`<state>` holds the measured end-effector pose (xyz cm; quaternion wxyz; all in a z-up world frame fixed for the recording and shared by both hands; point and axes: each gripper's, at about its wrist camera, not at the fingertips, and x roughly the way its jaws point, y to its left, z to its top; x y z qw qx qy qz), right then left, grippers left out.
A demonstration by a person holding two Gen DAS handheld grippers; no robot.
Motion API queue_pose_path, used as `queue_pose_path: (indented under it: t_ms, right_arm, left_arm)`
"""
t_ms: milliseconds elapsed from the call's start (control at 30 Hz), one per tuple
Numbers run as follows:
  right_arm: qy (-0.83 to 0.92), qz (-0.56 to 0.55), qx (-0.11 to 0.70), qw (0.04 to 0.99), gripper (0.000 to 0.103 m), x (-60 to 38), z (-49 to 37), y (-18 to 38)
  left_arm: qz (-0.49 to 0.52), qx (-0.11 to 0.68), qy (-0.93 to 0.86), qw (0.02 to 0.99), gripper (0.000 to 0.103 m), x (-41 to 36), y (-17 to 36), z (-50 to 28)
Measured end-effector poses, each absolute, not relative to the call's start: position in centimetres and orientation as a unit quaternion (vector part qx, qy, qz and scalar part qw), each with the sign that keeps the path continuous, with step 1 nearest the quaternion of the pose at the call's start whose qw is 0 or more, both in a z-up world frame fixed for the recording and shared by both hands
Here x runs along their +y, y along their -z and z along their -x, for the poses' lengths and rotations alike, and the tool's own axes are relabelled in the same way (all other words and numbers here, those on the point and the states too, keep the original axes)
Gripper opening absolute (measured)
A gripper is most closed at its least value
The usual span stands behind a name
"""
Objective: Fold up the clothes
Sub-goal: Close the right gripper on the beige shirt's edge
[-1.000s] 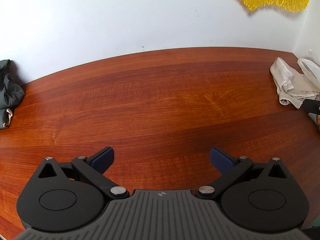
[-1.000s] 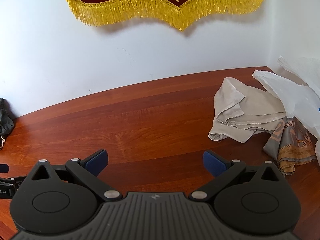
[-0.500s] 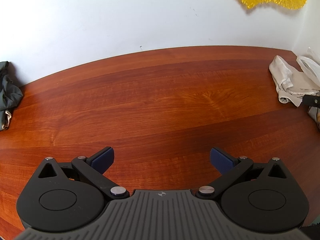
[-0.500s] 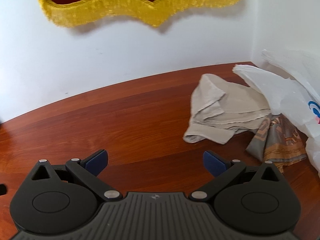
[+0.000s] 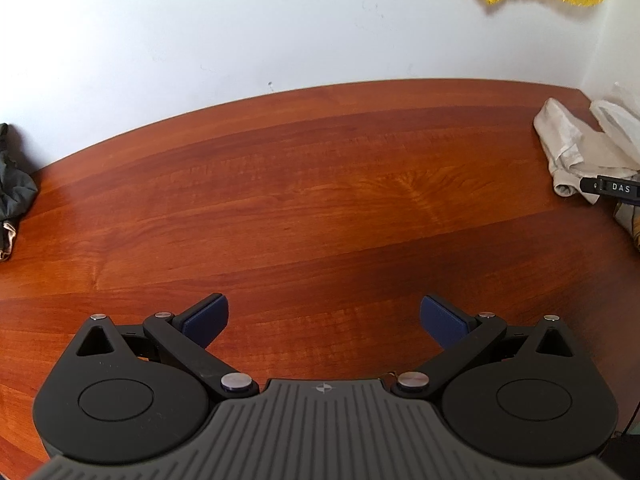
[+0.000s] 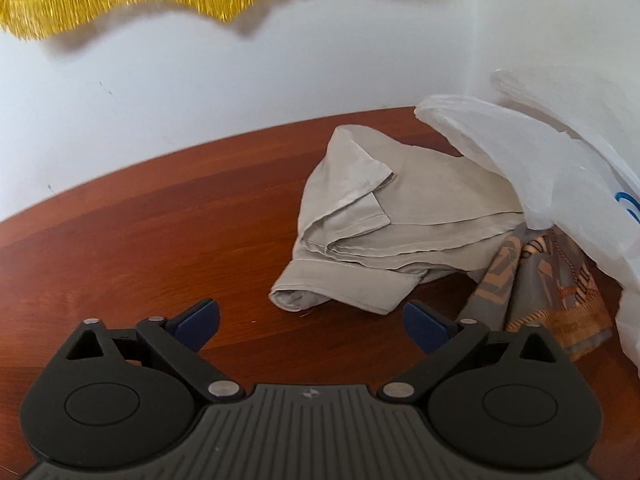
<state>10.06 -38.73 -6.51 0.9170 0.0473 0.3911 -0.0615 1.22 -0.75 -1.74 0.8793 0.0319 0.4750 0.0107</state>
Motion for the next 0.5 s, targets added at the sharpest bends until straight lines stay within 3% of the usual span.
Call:
queue_pose_path:
  t_ms: [233, 500]
  right_arm:
    - [0.063, 0.002, 0.402, 0.913, 0.081, -39.7, -12.5, 9.6]
    - [0.052, 0.032, 0.416, 0.907, 0.054, -39.5, -13.8, 11.0]
  left_arm:
    - [-0.028, 0.488, -0.011, 0.872, 0.103, -1.0, 2.5, -2.1]
    - [-0.023, 0.499, -0.011, 0.866, 0.103, -0.8, 3.2, -2.9]
